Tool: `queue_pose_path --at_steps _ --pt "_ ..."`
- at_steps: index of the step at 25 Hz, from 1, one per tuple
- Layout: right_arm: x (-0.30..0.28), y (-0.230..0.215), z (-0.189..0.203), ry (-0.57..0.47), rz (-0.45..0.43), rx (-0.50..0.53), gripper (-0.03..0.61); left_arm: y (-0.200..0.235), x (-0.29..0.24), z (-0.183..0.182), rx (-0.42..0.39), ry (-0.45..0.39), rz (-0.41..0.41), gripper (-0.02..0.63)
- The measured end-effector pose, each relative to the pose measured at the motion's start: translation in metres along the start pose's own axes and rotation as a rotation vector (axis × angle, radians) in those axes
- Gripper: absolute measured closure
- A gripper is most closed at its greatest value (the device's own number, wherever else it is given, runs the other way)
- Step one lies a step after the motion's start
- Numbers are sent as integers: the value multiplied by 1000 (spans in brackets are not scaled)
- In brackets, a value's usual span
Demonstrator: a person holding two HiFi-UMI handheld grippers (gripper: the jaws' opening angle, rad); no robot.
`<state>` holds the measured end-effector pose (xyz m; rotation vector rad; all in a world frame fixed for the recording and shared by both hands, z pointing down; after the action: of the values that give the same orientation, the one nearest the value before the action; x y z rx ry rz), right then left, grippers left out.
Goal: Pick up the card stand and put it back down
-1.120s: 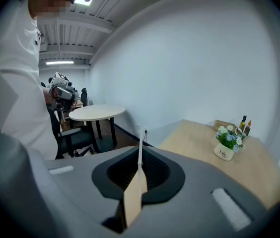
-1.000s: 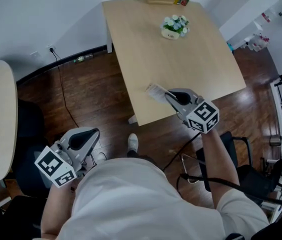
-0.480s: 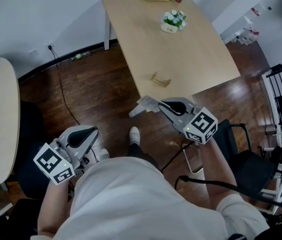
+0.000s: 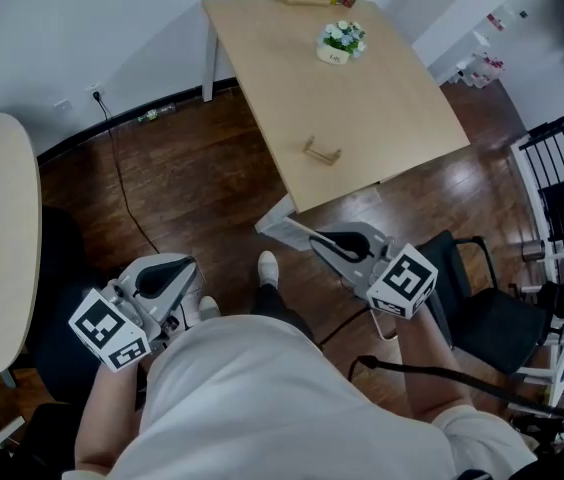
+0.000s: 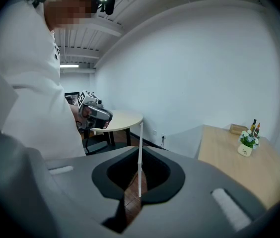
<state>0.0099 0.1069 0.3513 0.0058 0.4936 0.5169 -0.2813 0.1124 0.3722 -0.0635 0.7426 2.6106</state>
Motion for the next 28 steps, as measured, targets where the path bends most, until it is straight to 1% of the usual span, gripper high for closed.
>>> queue_pose_path --at_steps 5,10,15,18,22,28 --pt "1 17 -2 -4 7 -11 558 -3 8 5 -30 14 -4 614" --pt "1 28 -4 -18 10 -18 558 -6 14 8 0 -4 29 614" --pt "4 27 -3 -24 15 -24 558 -7 11 7 3 6 36 614" --pt "8 20 -1 -25 18 -26 558 -7 6 6 7 13 38 614" --pt "12 -1 6 -28 35 -24 558 -5 -3 4 11 14 40 614" --pt "27 -51 20 -30 58 -16 558 -5 -27 0 6 18 29 614"
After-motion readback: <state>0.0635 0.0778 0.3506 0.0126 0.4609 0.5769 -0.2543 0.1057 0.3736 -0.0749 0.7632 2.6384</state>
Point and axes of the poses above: the fingertips, and each gripper's own axes: x backward along the fingers, y to its left, z out of its underside, the point moved 7 cm from there along x, backward along the fingers, and after that the axes turned 9 degrees about x, right-handed, at the moved point
